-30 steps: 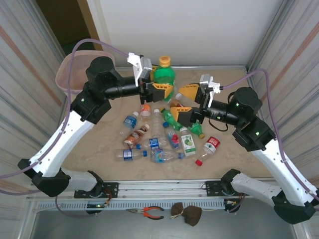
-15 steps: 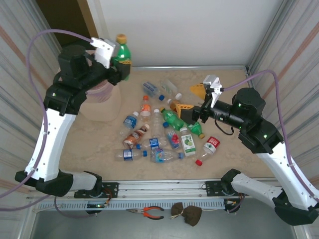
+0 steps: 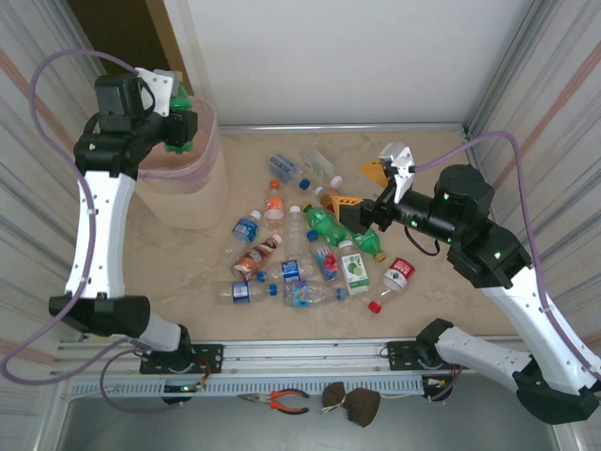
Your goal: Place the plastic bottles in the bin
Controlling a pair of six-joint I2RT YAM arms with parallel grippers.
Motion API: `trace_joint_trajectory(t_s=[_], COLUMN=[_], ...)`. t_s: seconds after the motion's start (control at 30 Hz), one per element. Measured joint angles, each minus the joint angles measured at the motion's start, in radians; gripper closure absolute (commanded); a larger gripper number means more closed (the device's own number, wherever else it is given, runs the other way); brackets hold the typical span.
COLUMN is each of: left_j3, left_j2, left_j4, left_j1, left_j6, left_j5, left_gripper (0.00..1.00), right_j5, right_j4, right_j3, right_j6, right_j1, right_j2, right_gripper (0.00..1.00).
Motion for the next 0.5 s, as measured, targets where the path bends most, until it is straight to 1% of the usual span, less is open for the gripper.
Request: trace_joint_trajectory(t_s=[0.2, 0.5], left_j3=[0.026, 0.035], left_j2=[0.14, 0.321], left_j4=[-0.064, -0.134], left_j1=[0.061, 0.07], left_j6=[0.016, 0.033], left_j5=[0.0, 0.016], left_gripper=[0.51, 0.5], right_j5=[0.026, 0.064], right_j4=[-0.014, -0.04], right_j3=[0.004, 0.005], right_j6=[0.0, -0.004], right_j1=[0.0, 0.0], right_j2=[0.01, 0.013], right_gripper=[0.08, 0.08])
